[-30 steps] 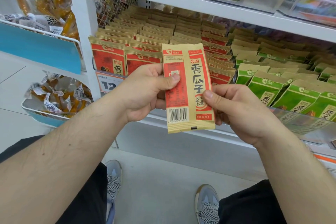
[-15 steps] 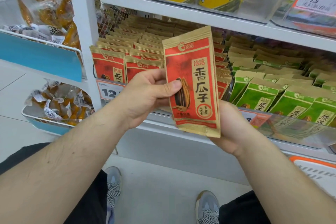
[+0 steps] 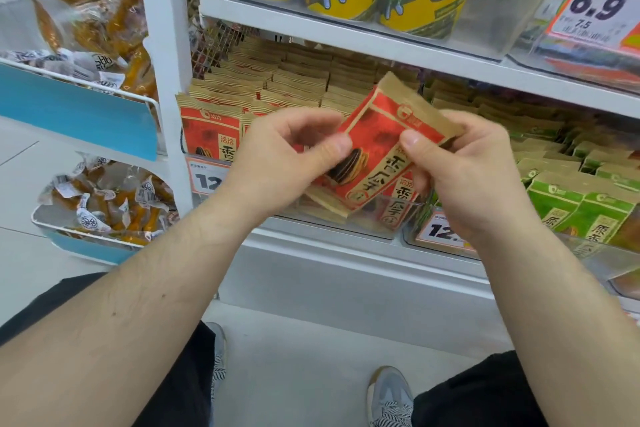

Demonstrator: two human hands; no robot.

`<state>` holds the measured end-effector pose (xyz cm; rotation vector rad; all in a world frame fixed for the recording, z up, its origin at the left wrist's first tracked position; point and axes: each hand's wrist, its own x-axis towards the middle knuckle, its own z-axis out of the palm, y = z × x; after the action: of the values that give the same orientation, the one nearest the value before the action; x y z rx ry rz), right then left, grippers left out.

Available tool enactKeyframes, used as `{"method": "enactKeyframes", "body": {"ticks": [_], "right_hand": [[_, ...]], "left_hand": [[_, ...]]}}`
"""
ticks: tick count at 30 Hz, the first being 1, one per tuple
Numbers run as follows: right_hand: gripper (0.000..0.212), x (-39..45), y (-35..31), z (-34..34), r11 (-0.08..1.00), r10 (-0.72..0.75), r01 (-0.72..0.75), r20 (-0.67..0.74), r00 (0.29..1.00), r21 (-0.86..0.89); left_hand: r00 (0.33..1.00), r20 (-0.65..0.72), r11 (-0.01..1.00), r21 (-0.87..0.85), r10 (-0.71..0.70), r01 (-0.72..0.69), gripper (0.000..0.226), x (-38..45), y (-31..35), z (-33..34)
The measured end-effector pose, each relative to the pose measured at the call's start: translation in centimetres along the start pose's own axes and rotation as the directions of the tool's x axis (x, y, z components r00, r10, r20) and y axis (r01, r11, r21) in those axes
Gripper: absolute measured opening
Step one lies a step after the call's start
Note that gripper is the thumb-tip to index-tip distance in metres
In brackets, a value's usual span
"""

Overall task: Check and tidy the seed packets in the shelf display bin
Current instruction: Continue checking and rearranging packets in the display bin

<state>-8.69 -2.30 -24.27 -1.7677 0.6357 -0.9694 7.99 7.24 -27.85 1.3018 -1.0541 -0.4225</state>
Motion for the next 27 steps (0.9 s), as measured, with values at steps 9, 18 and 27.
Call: {"method": "enactKeyframes", "body": {"ticks": [9, 18, 27], "right_hand": [[0.023, 3.2, -1.9, 1.2, 0.995, 0.002, -0.006, -0.033, 0.999, -0.099], [0.015, 4.4, 0.6, 3.2, 0.700, 0.127, -0.036, 0.075, 0.989, -0.713], [0.006, 6.3, -1.2, 5.5, 0.234, 0.029, 0.329, 0.345, 0.938, -0.915]], "left_hand": [[0.926, -0.343, 0.987, -0.033, -0.156, 0.154, 0.019, 1.3, -0.8, -3.1], [0.963, -0.266, 0.983, 0.163, -0.042, 0.088, 0.024, 1.3, -1.9, -2.9], [0.972, -0.186, 0.903, 0.427, 0.143, -0.051, 0.022, 1.2, -1.7, -2.0]]}}
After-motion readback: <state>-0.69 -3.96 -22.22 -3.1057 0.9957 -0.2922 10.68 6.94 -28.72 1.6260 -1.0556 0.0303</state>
